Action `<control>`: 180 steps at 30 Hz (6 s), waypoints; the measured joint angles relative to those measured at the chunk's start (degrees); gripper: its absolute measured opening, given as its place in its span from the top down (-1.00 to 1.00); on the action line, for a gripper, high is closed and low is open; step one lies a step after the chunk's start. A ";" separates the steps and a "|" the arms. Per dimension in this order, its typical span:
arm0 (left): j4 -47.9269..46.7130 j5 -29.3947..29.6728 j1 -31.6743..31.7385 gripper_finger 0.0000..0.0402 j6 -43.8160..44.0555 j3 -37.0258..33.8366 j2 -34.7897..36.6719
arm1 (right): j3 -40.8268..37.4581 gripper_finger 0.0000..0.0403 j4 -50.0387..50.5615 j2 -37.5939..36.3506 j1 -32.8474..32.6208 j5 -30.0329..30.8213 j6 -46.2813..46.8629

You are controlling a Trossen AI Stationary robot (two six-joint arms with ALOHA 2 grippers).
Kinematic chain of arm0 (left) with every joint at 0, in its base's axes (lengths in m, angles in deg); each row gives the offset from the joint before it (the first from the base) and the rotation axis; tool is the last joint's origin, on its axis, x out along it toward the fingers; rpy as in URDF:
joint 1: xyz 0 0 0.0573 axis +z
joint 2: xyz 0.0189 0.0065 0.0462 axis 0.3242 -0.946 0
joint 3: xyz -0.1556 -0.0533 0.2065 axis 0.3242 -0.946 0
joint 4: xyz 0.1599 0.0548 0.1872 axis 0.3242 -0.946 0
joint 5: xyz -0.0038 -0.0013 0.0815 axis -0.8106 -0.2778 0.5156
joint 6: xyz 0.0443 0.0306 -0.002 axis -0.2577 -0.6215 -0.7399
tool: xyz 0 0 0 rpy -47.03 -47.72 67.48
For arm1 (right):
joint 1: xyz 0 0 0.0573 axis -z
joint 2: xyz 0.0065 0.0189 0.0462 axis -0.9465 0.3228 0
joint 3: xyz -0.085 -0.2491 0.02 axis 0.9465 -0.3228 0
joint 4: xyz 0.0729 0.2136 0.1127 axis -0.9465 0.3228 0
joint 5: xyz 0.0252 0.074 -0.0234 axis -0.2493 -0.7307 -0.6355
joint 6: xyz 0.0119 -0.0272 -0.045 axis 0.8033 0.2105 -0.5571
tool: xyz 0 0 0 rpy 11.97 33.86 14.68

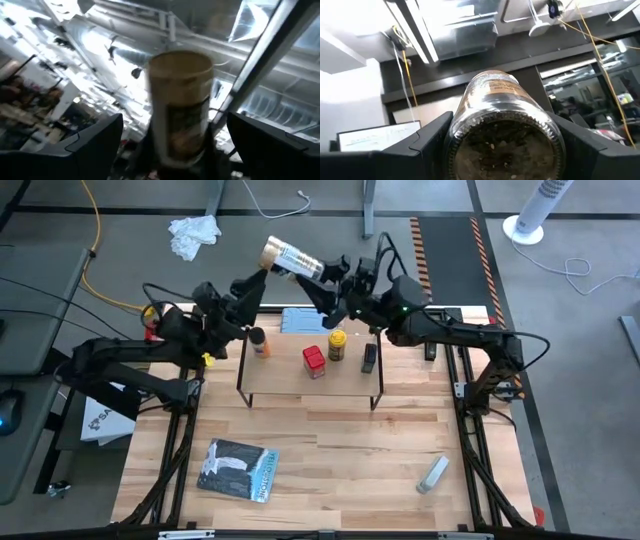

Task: Shelf spices
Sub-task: Remove the gold seasoning bottle from the shelf

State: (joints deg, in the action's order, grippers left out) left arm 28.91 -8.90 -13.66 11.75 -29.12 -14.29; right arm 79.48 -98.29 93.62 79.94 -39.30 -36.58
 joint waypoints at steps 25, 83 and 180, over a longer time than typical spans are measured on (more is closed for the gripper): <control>-4.65 -7.80 4.17 -0.77 0.11 11.22 -7.07 | 0.07 -0.31 3.24 -0.15 -1.77 1.22 2.48; -63.19 -28.57 4.50 -0.35 -7.53 32.16 -14.87 | 0.07 -0.76 56.69 -10.14 -4.33 -9.25 -5.57; -77.79 -3.20 -29.65 -0.40 -12.64 19.15 -15.95 | 0.07 -0.29 69.08 4.00 -28.15 3.74 0.08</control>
State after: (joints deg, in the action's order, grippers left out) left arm -48.88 -12.10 -43.31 -0.89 -9.97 -30.23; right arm 79.55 -29.21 97.62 51.79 -35.55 -36.50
